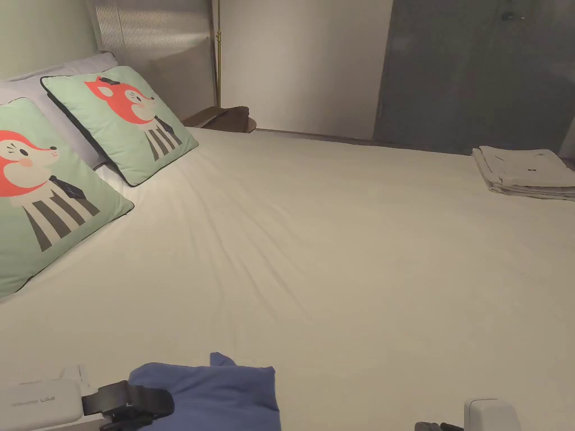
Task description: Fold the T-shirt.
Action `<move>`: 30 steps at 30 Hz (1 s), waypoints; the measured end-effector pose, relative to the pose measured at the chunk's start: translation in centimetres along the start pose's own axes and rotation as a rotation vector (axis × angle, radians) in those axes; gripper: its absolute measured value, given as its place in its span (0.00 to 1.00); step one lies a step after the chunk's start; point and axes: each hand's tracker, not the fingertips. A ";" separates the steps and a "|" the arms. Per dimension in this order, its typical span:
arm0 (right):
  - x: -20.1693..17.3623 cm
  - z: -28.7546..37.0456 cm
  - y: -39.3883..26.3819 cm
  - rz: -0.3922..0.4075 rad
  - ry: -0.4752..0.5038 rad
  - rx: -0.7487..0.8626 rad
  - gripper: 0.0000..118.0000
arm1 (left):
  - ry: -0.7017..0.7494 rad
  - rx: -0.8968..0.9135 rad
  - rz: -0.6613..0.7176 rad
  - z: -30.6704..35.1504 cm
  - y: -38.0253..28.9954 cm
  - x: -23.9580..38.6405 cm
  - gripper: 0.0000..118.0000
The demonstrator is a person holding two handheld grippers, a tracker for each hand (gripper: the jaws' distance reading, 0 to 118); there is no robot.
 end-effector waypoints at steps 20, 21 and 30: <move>-2.1 -1.9 2.1 0.055 -0.003 -0.012 0.00 | 0.516 0.368 -0.188 7.2 6.6 -4.0 0.93; -2.2 -1.5 2.3 0.054 -0.002 -0.009 0.00 | 0.551 0.393 -0.268 7.2 5.8 -2.9 0.93; -0.6 -0.5 2.1 0.030 -0.006 0.033 0.00 | 0.498 0.485 -0.546 3.8 -4.2 6.2 0.01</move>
